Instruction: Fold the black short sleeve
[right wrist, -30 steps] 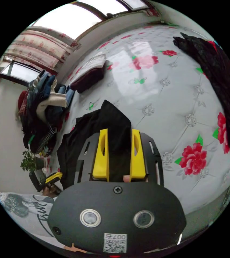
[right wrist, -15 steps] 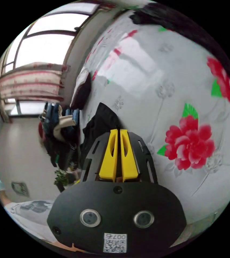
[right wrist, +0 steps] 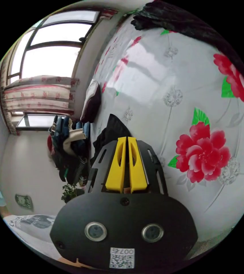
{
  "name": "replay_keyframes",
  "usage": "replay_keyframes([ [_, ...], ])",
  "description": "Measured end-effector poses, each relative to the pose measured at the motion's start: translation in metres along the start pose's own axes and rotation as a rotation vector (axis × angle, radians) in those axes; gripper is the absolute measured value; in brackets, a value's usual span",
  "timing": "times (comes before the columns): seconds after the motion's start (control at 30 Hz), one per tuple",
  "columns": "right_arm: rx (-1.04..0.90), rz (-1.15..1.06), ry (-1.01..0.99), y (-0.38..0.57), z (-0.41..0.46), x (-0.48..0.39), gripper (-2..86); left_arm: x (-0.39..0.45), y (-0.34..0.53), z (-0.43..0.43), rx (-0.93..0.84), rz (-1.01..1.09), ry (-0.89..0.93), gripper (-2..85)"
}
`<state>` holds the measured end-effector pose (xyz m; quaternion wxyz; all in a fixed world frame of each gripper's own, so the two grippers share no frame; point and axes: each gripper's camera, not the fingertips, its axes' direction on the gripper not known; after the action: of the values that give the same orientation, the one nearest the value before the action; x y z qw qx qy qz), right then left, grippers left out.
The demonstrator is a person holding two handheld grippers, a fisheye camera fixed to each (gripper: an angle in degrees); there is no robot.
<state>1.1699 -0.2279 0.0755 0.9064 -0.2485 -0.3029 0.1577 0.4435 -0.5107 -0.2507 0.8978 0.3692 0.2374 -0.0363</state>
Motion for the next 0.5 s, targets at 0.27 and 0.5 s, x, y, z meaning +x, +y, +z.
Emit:
replay_keyframes([
  [0.27,0.005,-0.053,0.093,0.021,-0.002,-0.007,3.5,-0.018,0.006,0.002,-0.010,-0.038,-0.020,-0.9],
  [0.5,-0.012,-0.014,0.012,0.039,0.013,0.010,2.2,-0.027,-0.001,0.006,-0.010,-0.049,-0.024,-0.9],
])
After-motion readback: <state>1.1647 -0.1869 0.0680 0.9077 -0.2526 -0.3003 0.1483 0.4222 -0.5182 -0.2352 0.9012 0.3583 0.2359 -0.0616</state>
